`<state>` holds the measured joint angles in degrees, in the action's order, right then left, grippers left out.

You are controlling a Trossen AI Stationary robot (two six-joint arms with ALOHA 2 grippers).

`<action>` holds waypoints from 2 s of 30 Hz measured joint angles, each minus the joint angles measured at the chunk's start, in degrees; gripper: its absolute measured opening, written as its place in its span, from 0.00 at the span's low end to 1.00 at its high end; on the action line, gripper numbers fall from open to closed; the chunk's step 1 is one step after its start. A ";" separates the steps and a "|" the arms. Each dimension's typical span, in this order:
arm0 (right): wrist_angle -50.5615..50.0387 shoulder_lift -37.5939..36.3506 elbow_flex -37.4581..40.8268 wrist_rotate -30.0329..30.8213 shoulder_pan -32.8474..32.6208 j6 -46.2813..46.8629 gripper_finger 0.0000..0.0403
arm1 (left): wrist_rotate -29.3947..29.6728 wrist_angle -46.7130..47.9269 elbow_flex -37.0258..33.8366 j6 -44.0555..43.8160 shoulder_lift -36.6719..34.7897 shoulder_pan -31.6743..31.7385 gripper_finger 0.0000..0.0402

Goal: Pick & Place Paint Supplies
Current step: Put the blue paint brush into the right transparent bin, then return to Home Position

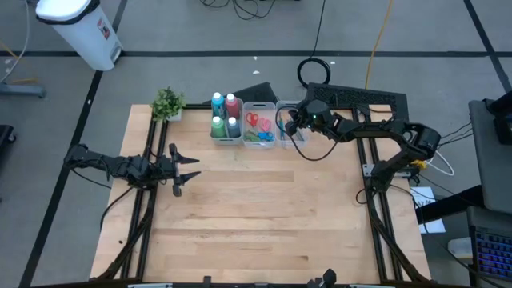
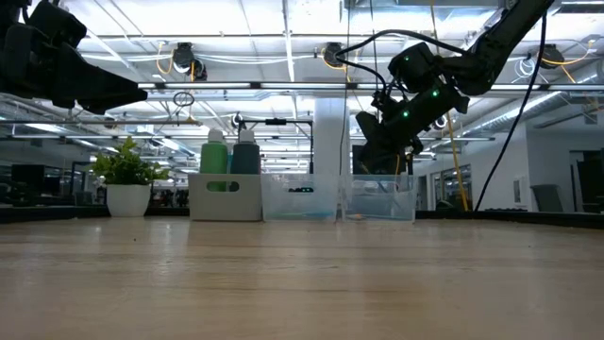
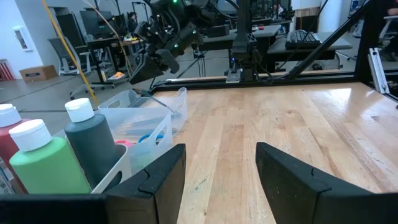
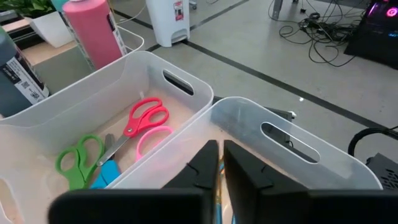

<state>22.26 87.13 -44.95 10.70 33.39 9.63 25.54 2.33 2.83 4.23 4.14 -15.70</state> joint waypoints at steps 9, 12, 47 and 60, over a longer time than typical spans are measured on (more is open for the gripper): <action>0.24 0.00 0.00 0.00 0.00 -0.22 0.27 | 0.00 0.00 0.00 0.00 -0.01 -0.01 0.50; 0.24 0.00 0.00 -0.02 0.00 -0.22 0.32 | 0.00 0.00 0.01 0.00 0.00 0.00 0.50; -27.30 -25.36 0.47 -26.81 -0.13 -1.02 0.34 | 0.00 0.00 0.00 0.00 0.00 -0.01 0.50; -26.80 -47.12 16.29 -12.18 -0.07 -1.65 0.34 | -0.02 0.00 0.00 0.00 0.00 -0.02 0.50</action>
<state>-4.54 40.01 -28.66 -1.48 33.32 7.98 25.52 2.33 2.83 4.23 4.14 -15.72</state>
